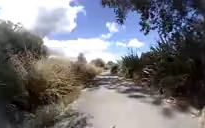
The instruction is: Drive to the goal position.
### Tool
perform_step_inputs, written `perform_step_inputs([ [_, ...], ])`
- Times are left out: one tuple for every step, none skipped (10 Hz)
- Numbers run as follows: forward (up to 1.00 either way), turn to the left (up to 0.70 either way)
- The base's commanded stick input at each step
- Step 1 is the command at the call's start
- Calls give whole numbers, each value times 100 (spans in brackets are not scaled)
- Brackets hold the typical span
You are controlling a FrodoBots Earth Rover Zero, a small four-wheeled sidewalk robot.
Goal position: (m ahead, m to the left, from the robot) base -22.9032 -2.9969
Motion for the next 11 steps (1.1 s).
perform_step_inputs([
  [100, -1],
  [100, 0],
  [100, 0],
  [100, 0],
  [100, 0],
  [100, 0],
  [100, 0],
  [100, 0],
  [100, 0],
  [100, 0],
  [100, 0],
])
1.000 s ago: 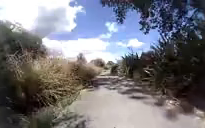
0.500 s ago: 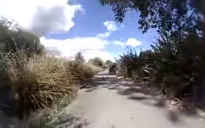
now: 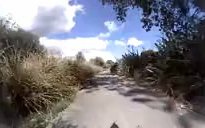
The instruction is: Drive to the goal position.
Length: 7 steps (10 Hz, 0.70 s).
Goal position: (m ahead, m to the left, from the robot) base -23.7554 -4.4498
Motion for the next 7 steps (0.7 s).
perform_step_inputs([
  [100, 0],
  [100, 0],
  [100, 0],
  [100, 0],
  [100, 0],
  [100, 0],
  [100, 0],
])
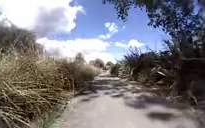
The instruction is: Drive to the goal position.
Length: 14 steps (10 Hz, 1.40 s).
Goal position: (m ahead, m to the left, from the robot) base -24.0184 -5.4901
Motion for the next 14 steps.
perform_step_inputs([
  [100, 0],
  [16, 0],
  [0, 0],
  [0, 0],
  [0, 0],
  [0, 0],
  [0, 0],
  [0, 0],
  [0, 0],
  [0, 0],
  [0, 0],
  [0, -9],
  [0, -31],
  [0, -42],
])
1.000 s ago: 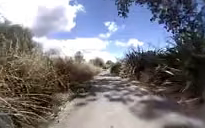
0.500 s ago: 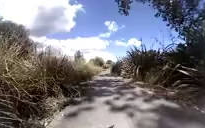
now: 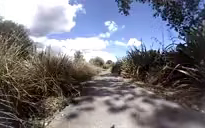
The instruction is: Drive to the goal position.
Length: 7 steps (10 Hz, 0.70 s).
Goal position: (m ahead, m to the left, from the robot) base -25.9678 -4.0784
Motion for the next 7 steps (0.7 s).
perform_step_inputs([
  [0, -52],
  [0, -65],
  [0, -66],
  [0, -66],
  [0, -66],
  [0, -70],
  [0, -70],
])
